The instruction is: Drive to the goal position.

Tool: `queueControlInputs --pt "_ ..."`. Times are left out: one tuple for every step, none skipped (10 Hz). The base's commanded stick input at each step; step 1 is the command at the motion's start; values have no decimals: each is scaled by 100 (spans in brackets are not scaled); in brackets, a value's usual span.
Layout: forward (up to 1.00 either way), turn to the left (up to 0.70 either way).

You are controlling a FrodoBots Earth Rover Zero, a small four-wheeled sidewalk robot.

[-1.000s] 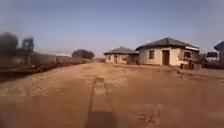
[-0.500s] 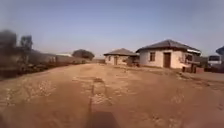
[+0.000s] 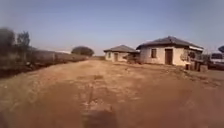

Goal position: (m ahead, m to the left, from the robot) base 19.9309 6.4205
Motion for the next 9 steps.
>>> queueControlInputs --pt "70 0" --pt "70 0" --pt "70 0" --pt "70 0" --pt "70 0" --pt "70 0" --pt "70 0" --pt "70 0" --pt "70 0"
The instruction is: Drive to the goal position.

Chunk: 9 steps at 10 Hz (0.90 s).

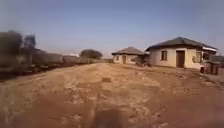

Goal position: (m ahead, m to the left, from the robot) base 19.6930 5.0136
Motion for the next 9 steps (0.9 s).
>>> queueControlInputs --pt "70 0" --pt "70 7" --pt "70 35" --pt "70 35" --pt "70 6" --pt "70 0" --pt "70 0" --pt "70 0" --pt "70 0"
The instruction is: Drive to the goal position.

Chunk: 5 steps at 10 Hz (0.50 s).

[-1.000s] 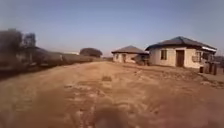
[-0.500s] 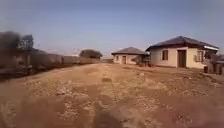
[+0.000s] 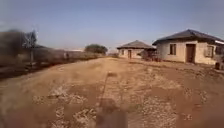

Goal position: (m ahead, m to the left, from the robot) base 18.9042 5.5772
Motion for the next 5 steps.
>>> queueControlInputs --pt "70 0" --pt "70 0" --pt "70 0" --pt "70 0" --pt "70 0"
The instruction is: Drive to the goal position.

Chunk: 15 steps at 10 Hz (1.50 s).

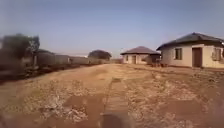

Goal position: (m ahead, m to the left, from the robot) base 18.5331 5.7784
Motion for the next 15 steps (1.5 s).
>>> queueControlInputs --pt "70 16" --pt "70 27" --pt "70 8" --pt "70 2" --pt "70 0" --pt "70 0" --pt "70 0" --pt "70 19" --pt "70 35" --pt "70 28" --pt "70 0" --pt "70 0" --pt "70 0" --pt "70 0" --pt "70 0"
